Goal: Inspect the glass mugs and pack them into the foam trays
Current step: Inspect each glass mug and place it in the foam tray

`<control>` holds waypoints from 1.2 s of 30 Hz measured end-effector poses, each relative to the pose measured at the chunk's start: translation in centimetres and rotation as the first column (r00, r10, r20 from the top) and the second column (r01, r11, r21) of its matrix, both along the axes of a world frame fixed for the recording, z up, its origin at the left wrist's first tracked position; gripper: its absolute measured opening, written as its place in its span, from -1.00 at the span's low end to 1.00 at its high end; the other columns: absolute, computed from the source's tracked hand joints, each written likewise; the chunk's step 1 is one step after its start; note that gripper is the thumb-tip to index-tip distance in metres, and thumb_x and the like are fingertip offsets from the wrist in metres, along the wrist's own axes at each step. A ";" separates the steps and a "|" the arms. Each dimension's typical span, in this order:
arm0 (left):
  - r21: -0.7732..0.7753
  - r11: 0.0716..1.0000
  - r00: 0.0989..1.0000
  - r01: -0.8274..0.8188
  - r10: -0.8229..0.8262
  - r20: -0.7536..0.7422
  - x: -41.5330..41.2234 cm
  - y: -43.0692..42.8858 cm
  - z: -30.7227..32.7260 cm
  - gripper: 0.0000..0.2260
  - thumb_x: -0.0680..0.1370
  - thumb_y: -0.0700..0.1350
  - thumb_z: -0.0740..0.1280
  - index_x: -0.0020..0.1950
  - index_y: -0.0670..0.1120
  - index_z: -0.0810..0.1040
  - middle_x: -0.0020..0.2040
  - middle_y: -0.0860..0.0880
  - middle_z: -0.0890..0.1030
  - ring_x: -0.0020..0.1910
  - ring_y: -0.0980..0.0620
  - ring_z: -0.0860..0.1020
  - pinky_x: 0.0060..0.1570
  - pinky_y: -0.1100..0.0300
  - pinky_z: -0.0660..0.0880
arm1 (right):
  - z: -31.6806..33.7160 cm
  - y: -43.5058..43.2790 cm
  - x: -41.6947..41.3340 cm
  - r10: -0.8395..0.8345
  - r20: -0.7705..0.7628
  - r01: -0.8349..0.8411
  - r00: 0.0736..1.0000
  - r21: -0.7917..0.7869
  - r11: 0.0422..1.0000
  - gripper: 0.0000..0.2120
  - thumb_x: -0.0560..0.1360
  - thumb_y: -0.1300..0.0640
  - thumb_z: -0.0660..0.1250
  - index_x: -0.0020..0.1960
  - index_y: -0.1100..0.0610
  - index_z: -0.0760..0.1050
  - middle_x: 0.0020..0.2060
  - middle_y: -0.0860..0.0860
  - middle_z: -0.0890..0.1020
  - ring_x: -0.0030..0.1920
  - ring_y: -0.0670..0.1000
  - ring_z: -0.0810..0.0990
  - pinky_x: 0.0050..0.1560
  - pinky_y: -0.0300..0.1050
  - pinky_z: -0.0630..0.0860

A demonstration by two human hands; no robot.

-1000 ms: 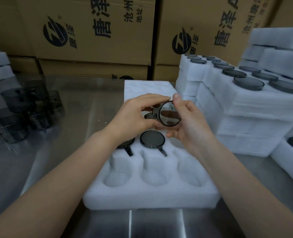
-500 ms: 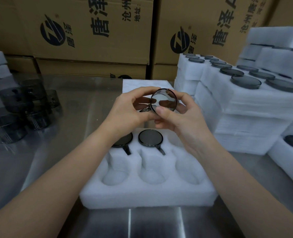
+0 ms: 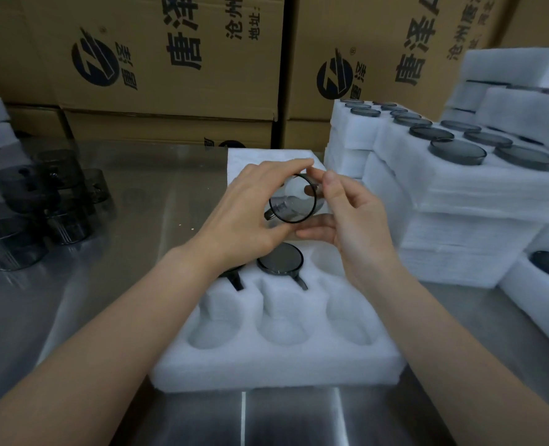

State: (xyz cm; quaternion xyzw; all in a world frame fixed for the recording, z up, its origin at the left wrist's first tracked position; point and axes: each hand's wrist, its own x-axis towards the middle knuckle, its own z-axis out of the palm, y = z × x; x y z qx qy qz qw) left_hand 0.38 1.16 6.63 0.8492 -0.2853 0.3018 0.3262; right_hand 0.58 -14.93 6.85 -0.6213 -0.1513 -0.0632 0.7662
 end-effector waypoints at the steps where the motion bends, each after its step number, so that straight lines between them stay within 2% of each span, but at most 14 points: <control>1: 0.003 1.000 1.000 -0.002 0.002 0.031 0.0 0.0 0.0 -0.44 0.40 -0.15 0.45 0.38 0.04 0.41 0.22 0.23 0.48 0.16 0.29 0.41 0.20 0.33 0.35 | 0.0 0.0 0.0 0.008 0.023 -0.007 1.000 -0.021 1.000 -0.80 0.64 0.07 0.21 0.08 -0.07 0.62 -0.02 0.06 0.65 -0.29 0.10 0.70 -0.32 -0.11 0.63; 4: -0.176 0.984 1.000 0.021 -0.020 0.004 -0.2 0.0 0.0 -0.49 0.37 -0.13 0.50 0.28 0.01 0.42 0.17 0.15 0.51 0.14 0.18 0.51 0.14 0.30 0.44 | 0.1 -0.3 0.2 0.094 -0.011 -0.094 0.995 0.041 0.995 -0.70 0.65 0.16 0.19 0.27 -0.19 0.46 -0.04 0.07 0.66 -0.30 0.09 0.66 -0.33 -0.09 0.60; 6: -0.298 0.952 0.996 0.062 -0.076 -0.038 -0.3 0.0 0.0 -0.50 0.37 -0.14 0.51 0.22 0.03 0.37 0.14 0.13 0.52 0.12 0.09 0.56 0.12 0.23 0.50 | 0.2 -0.5 0.4 0.153 -0.069 -0.146 0.986 0.095 0.985 -0.61 0.62 0.18 0.23 0.39 -0.14 0.39 -0.08 0.03 0.65 -0.35 0.04 0.59 -0.40 -0.10 0.55; 9: -0.357 0.929 0.990 0.096 -0.125 -0.062 -0.5 0.1 -0.1 -0.51 0.37 -0.20 0.49 0.16 0.07 0.34 0.06 0.23 0.50 0.13 0.06 0.56 0.14 0.15 0.51 | -0.1 -0.5 0.5 0.218 -0.104 -0.213 0.970 0.060 0.975 -0.60 0.58 0.08 0.31 0.41 -0.03 0.45 -0.07 -0.07 0.65 -0.39 -0.04 0.52 -0.45 -0.18 0.47; 11: -0.351 0.933 0.991 0.082 -0.114 -0.072 -0.4 0.3 0.0 -0.51 0.36 -0.22 0.48 0.16 0.08 0.35 0.05 0.26 0.50 0.13 0.09 0.55 0.16 0.19 0.49 | -0.3 -0.5 0.6 0.256 -0.061 -0.256 0.965 0.004 0.967 -0.55 0.50 -0.02 0.33 0.37 -0.01 0.48 -0.08 -0.06 0.66 -0.36 -0.06 0.52 -0.40 -0.20 0.46; 13: -0.316 0.947 0.993 0.061 -0.090 -0.078 -0.3 0.4 0.1 -0.51 0.36 -0.20 0.47 0.21 0.06 0.40 0.10 0.23 0.53 0.16 0.13 0.54 0.18 0.23 0.47 | -0.4 -0.5 0.6 0.226 -0.006 -0.226 0.974 -0.041 0.973 -0.51 0.40 -0.07 0.38 0.32 -0.02 0.51 -0.08 -0.02 0.63 -0.35 -0.06 0.51 -0.36 -0.18 0.44; 16: -0.264 0.964 0.992 0.027 -0.059 -0.114 -0.3 0.3 0.1 -0.49 0.38 -0.19 0.48 0.30 -0.02 0.47 0.17 0.14 0.57 0.19 0.18 0.53 0.20 0.25 0.46 | -0.5 -0.4 0.6 0.085 0.068 -0.075 0.994 -0.129 0.989 -0.54 0.33 -0.06 0.53 0.20 -0.07 0.55 -0.10 -0.05 0.61 -0.40 -0.04 0.50 -0.39 -0.16 0.43; 20: -0.203 0.979 0.993 0.013 -0.037 -0.114 -0.5 0.3 0.2 -0.49 0.36 -0.23 0.53 0.29 -0.06 0.50 0.16 0.07 0.59 0.16 0.12 0.56 0.18 0.16 0.49 | -0.3 0.0 0.1 -0.022 0.124 0.050 0.992 -0.228 0.972 -0.64 0.28 -0.09 0.52 0.01 -0.14 0.49 -0.09 -0.04 0.60 -0.47 -0.07 0.50 -0.51 -0.22 0.41; 24: -0.114 0.993 0.994 0.006 -0.018 -0.105 -0.5 0.3 0.1 -0.45 0.32 -0.27 0.56 0.26 -0.05 0.51 0.13 0.16 0.58 0.12 0.20 0.55 0.14 0.26 0.48 | -0.3 0.3 -0.2 -0.141 0.186 0.190 0.972 -0.277 0.942 -0.67 0.30 -0.16 0.53 -0.14 -0.09 0.41 -0.17 -0.09 0.56 -0.37 -0.11 0.49 -0.36 -0.23 0.36; 27: -0.072 0.997 0.994 0.021 -0.028 -0.104 -0.5 0.1 0.0 -0.45 0.32 -0.24 0.56 0.24 0.04 0.50 0.11 0.24 0.57 0.12 0.30 0.53 0.13 0.41 0.43 | -0.2 0.3 0.0 -0.187 0.160 0.219 0.969 -0.216 0.951 -0.68 0.42 -0.10 0.49 -0.26 0.01 0.40 -0.34 -0.07 0.55 -0.48 -0.14 0.44 -0.45 -0.28 0.32; 29: -0.075 0.997 0.993 0.033 -0.041 -0.111 -0.4 0.1 -0.1 -0.43 0.31 -0.21 0.57 0.26 0.05 0.49 0.11 0.23 0.58 0.13 0.28 0.53 0.13 0.39 0.43 | -0.1 0.1 0.3 -0.178 0.081 0.187 0.981 -0.127 0.974 -0.66 0.49 -0.04 0.44 -0.31 0.07 0.37 -0.47 -0.02 0.49 -0.59 -0.09 0.36 -0.56 -0.26 0.27; 31: -0.104 0.994 0.991 0.033 -0.047 -0.128 -0.3 0.1 -0.2 -0.40 0.30 -0.21 0.59 0.28 0.02 0.49 0.13 0.18 0.59 0.15 0.23 0.54 0.17 0.30 0.46 | -0.1 -0.2 0.7 -0.132 -0.016 0.131 0.991 -0.053 0.990 -0.68 0.53 0.00 0.39 -0.31 0.09 0.40 -0.40 0.14 0.48 -0.61 -0.03 0.31 -0.55 -0.24 0.23; 33: -0.162 0.986 0.986 0.042 -0.068 -0.154 -0.2 0.1 -0.2 -0.39 0.28 -0.23 0.60 0.27 0.00 0.49 0.14 0.15 0.59 0.17 0.23 0.54 0.21 0.27 0.46 | -0.2 -0.5 0.9 -0.056 -0.071 0.057 0.996 0.007 0.998 -0.78 0.55 0.06 0.36 -0.24 0.09 0.50 -0.31 0.20 0.47 -0.60 -0.04 0.28 -0.54 -0.25 0.21; 36: -0.288 0.956 0.981 0.050 -0.101 -0.163 0.0 0.2 -0.3 -0.42 0.27 -0.27 0.61 0.18 0.06 0.48 0.10 0.15 0.59 0.13 0.25 0.55 0.18 0.35 0.44 | -0.4 -0.7 1.2 0.074 -0.084 -0.069 0.994 0.057 0.996 -0.89 0.58 0.18 0.30 0.00 0.10 0.61 -0.37 0.12 0.48 -0.58 -0.08 0.28 -0.55 -0.27 0.23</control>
